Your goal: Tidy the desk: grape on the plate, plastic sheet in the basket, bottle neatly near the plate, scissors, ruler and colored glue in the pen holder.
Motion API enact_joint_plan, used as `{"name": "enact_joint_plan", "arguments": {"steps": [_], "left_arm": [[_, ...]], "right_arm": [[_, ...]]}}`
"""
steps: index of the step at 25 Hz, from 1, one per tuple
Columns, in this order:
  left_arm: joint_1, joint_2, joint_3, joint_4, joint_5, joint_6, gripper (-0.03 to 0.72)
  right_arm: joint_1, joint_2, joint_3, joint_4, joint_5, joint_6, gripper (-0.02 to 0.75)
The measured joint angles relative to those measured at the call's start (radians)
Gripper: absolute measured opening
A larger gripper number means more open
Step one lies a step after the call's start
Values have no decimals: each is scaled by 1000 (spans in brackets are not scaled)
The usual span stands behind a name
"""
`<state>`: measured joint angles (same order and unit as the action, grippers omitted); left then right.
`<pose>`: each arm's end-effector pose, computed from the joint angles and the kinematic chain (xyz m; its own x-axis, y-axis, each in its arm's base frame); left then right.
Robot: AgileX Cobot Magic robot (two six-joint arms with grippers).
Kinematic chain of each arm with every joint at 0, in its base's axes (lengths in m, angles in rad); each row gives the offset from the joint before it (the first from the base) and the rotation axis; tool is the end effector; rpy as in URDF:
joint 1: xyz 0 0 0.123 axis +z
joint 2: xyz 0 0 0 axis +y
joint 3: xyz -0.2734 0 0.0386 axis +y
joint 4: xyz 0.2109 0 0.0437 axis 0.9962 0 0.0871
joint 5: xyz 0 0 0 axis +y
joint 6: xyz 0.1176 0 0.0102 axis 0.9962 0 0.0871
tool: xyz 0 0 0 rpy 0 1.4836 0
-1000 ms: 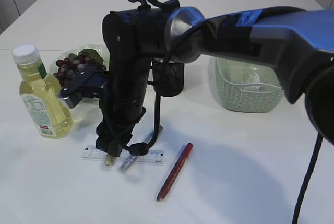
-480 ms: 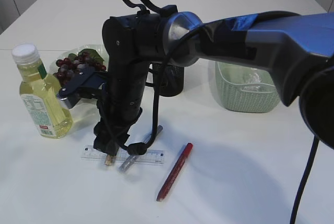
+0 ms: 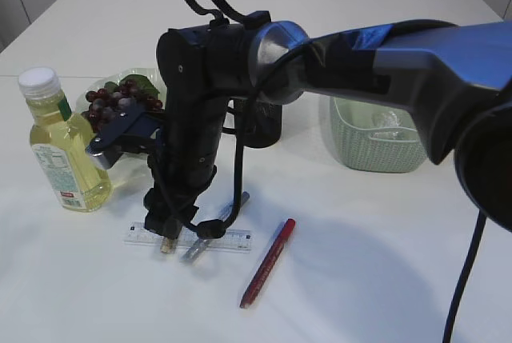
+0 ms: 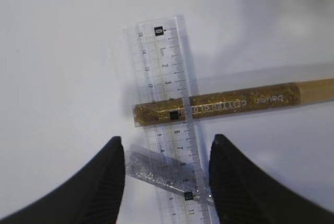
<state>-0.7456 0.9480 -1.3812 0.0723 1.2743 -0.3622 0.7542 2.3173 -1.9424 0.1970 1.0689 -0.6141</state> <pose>0.1016 -0.0827 0.4152 -0.6875 0.1807 -0.7033 0.4349 0.8781 -0.1995 0.3154 0.3241 0.1475 -0.2696 -0.9230 -0.2746 -0.9621 0.2703 0.0360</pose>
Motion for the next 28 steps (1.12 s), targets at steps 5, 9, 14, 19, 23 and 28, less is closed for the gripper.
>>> {"name": "enact_joint_plan", "arguments": {"steps": [5, 9, 14, 19, 23, 28], "left_arm": [[0, 0, 0, 0, 0, 0, 307], [0, 0, 0, 0, 0, 0, 307], [0, 0, 0, 0, 0, 0, 307], [0, 0, 0, 0, 0, 0, 307], [0, 0, 0, 0, 0, 0, 306], [0, 0, 0, 0, 0, 0, 306]], "right_arm": [[0, 24, 0, 0, 9, -2, 418], [0, 31, 0, 0, 9, -2, 418], [0, 44, 0, -10, 9, -2, 419], [0, 57, 0, -12, 11, -2, 419], [0, 59, 0, -14, 11, -4, 419], [0, 63, 0, -14, 7, -4, 419]]}}
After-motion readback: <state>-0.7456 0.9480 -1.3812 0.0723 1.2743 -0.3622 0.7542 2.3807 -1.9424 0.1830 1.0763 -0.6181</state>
